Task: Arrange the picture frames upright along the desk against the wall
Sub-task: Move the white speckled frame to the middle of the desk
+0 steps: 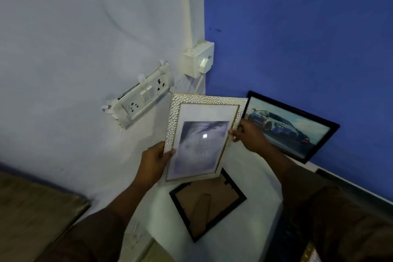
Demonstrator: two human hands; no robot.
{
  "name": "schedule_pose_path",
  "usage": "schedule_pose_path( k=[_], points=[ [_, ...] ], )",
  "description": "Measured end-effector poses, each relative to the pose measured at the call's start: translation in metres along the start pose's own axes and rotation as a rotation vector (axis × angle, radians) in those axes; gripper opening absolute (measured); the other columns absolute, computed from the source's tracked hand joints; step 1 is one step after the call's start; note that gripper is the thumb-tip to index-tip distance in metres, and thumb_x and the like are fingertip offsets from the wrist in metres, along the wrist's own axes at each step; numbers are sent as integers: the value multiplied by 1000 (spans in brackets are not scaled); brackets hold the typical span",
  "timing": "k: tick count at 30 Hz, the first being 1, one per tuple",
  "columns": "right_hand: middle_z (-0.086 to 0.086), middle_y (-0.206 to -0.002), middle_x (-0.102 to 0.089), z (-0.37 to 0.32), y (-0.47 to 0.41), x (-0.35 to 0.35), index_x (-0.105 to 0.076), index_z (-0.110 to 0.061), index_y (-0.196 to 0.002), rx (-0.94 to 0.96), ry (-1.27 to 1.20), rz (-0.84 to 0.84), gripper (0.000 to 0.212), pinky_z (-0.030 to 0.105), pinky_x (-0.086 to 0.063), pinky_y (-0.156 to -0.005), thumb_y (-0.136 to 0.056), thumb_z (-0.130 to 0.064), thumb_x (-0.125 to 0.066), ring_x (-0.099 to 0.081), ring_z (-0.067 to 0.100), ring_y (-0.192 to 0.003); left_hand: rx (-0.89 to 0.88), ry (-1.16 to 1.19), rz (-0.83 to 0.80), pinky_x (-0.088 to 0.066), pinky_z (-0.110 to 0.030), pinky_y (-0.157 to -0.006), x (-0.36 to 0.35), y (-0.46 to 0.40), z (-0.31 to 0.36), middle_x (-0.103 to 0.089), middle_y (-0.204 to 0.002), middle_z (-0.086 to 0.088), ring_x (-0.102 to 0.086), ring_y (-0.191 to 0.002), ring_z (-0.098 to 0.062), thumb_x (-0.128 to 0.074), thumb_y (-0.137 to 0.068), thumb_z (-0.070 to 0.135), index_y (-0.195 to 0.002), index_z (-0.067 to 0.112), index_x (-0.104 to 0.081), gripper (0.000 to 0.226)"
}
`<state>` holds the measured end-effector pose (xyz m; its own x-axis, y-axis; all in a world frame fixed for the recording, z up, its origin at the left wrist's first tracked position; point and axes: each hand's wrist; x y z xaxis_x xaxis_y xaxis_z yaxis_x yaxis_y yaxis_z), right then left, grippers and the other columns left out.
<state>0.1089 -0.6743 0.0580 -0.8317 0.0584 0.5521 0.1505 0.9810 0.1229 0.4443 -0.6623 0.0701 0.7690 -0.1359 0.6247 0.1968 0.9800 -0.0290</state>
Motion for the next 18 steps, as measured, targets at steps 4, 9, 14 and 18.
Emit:
schedule_pose_path(
  k=[4,9,14,18],
  points=[
    [15,-101,-72,-1,58,23,-68,-4,-111,-45,-150,-54,17,25,-60,-61,-96,-10,-65,-68,18,-77,-65,-1,100,-45,-4,-60,4,34,52,-74,-96,0,-68,-79,-6,-67,-93,27,-104,10,-72,21],
    [14,-78,-74,-21,137,62,-66,-10,-83,-194,3,-178,16,27,-59,-58,-96,-20,-65,-69,15,-58,-102,-82,122,-53,-25,-64,16,74,106,-75,-83,0,-68,-73,-9,-71,-88,36,-90,20,-73,16],
    [0,-72,-72,-72,209,99,-69,-18,-84,229,349,236,21,39,-58,-69,-90,-37,-61,-69,19,-70,-198,-393,6,-53,-35,-67,21,102,156,-75,-82,-3,-71,-81,-25,-67,-82,46,-82,26,-69,20],
    [0,-110,-68,-110,264,116,-65,-23,-111,482,483,315,24,37,-54,-80,-93,-37,-61,-64,19,-98,-365,-611,-62,-52,-34,-70,11,131,195,-75,-98,-3,-69,-91,-29,-67,-85,47,-95,26,-71,24]
  ],
)
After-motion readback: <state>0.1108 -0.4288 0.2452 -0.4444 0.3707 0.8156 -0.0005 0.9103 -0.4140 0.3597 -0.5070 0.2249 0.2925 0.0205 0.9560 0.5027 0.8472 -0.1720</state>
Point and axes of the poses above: each hand's wrist, its own y-axis away from the middle knuckle, its own x-axis out of the back of the hand, z = x × y
